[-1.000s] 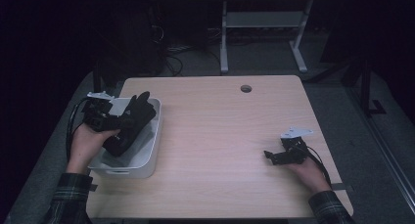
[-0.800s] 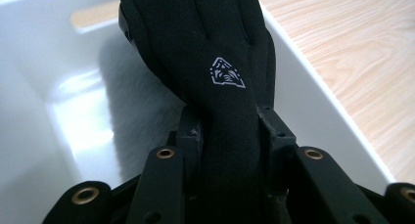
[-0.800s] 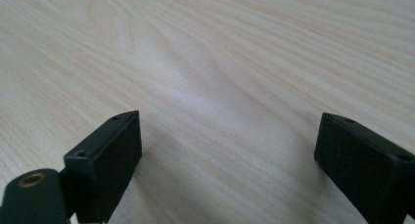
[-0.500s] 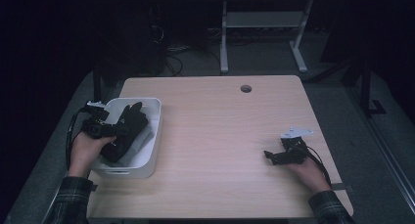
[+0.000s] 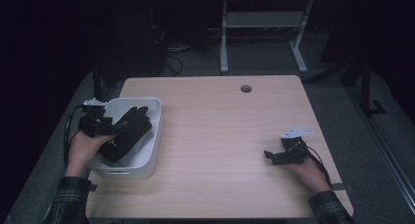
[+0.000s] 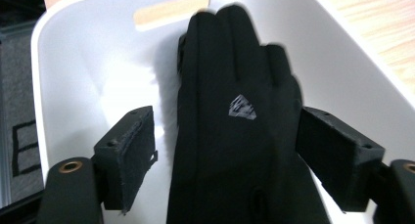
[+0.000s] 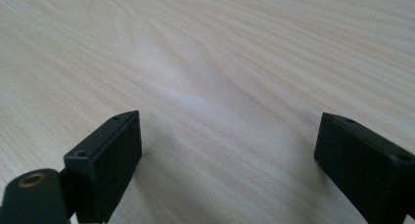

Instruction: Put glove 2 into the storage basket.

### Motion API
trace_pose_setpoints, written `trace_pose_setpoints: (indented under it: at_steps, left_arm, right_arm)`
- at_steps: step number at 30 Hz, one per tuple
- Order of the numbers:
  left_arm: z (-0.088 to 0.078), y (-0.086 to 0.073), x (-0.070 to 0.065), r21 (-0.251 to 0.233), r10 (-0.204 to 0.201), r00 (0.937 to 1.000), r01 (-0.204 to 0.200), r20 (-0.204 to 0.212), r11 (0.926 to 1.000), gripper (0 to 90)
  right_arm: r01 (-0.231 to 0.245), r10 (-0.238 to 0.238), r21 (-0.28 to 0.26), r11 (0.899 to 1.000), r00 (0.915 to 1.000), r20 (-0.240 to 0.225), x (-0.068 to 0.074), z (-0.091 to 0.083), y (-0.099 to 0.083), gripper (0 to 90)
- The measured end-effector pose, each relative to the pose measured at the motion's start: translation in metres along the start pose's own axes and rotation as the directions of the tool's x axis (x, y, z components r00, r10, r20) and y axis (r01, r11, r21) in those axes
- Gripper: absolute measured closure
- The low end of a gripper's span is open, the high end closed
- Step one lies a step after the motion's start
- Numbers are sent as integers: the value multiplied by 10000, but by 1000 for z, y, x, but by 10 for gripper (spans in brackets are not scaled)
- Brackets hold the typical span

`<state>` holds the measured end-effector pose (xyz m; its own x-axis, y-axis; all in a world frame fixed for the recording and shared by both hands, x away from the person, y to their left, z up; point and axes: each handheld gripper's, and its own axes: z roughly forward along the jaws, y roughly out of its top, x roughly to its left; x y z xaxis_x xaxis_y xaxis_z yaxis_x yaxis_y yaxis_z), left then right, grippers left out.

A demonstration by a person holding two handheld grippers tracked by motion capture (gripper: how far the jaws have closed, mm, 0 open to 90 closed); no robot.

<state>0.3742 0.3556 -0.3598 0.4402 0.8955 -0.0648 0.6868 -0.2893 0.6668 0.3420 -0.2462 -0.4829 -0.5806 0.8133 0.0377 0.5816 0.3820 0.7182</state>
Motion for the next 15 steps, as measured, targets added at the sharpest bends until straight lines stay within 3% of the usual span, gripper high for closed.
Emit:
trace_pose_setpoints:
  at_steps: [8,15]
  left_arm:
    - [-3,16,-25,-695,489,9970,-447,605,9966,182]
    - [2,28,-54,-975,1022,9864,-899,1288,9912,181]
  right_arm:
    - [30,-30,-7,10000,10000,-3,0,0,0,101]
    - [18,-18,-7,10000,10000,14,0,0,0,101]
